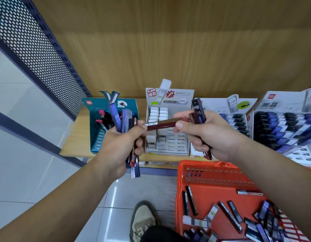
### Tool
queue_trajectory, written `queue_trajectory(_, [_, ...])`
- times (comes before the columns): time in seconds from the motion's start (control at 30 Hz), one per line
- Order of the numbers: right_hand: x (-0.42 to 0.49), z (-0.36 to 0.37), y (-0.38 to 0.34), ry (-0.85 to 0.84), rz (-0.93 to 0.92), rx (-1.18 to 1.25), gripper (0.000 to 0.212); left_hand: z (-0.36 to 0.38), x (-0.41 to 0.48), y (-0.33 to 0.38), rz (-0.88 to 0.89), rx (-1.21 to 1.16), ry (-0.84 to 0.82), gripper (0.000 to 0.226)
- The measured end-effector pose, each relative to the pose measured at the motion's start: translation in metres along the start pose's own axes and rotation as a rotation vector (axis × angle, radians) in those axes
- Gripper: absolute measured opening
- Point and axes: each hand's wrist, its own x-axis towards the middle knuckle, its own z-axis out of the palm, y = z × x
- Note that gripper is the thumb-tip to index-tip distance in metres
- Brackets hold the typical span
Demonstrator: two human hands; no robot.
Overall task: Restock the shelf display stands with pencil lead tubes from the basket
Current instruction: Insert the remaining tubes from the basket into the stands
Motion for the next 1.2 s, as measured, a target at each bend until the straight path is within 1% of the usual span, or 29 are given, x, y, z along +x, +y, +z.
queue_trajectory(0.07, [-0.001, 0.011, -0.002, 0.028, -0.054, -0.057, 0.021, -0.009, -0.003, -0.005, -0.026, -0.003, -0.016, 0.021])
queue_trajectory(0.17, [-0.002, 0.029, -0.007, 0.094, -0.204, -0.221, 0.021, -0.02, -0.006, -0.012, -0.073, 0.006, -0.038, 0.018])
queue_trajectory(0.23, [-0.001, 0.041, -0.012, 0.097, -0.286, -0.3, 0.02, -0.027, -0.006, -0.014, -0.095, -0.001, -0.047, 0.021])
queue_trajectory(0.3, [0.0, 0.052, -0.014, 0.088, -0.316, -0.346, 0.018, -0.033, -0.005, -0.015, -0.112, -0.018, -0.047, 0.027])
queue_trajectory(0.37, [0.002, 0.059, -0.011, 0.082, -0.32, -0.377, 0.017, -0.039, -0.007, -0.017, -0.126, -0.046, -0.049, 0.028])
queue_trajectory(0.47, [0.006, 0.072, -0.004, 0.081, -0.326, -0.443, 0.015, -0.052, -0.011, -0.023, -0.154, -0.112, -0.047, 0.024])
queue_trajectory(0.6, [0.015, 0.102, -0.008, 0.049, -0.369, -0.474, 0.026, -0.079, -0.006, -0.026, -0.209, -0.219, -0.047, 0.024])
queue_trajectory(0.67, [0.023, 0.117, -0.009, 0.069, -0.386, -0.494, 0.026, -0.093, -0.002, -0.024, -0.225, -0.281, -0.052, 0.019])
queue_trajectory(0.73, [0.035, 0.129, -0.008, 0.107, -0.327, -0.417, 0.019, -0.104, 0.002, -0.022, -0.216, -0.289, -0.03, 0.016])
queue_trajectory(0.8, [0.047, 0.139, -0.007, 0.128, -0.223, -0.311, 0.011, -0.113, 0.006, -0.021, -0.194, -0.242, 0.022, 0.018])
queue_trajectory(0.83, [0.053, 0.142, -0.008, 0.143, -0.202, -0.316, 0.007, -0.117, 0.009, -0.02, -0.181, -0.2, 0.065, 0.02])
queue_trajectory(0.93, [0.07, 0.156, -0.015, 0.166, -0.28, -0.479, 0.005, -0.129, 0.019, -0.022, -0.145, -0.074, 0.242, 0.023])
queue_trajectory(1.0, [0.081, 0.169, -0.017, 0.15, -0.345, -0.635, 0.007, -0.136, 0.024, -0.023, -0.141, -0.098, 0.3, 0.023])
queue_trajectory(1.1, [0.096, 0.187, -0.007, 0.094, -0.374, -0.816, 0.011, -0.145, 0.025, -0.023, -0.138, -0.129, 0.283, 0.021])
queue_trajectory(1.2, [0.105, 0.195, 0.005, 0.062, -0.36, -0.881, 0.012, -0.151, 0.025, -0.025, -0.13, -0.127, 0.257, 0.02])
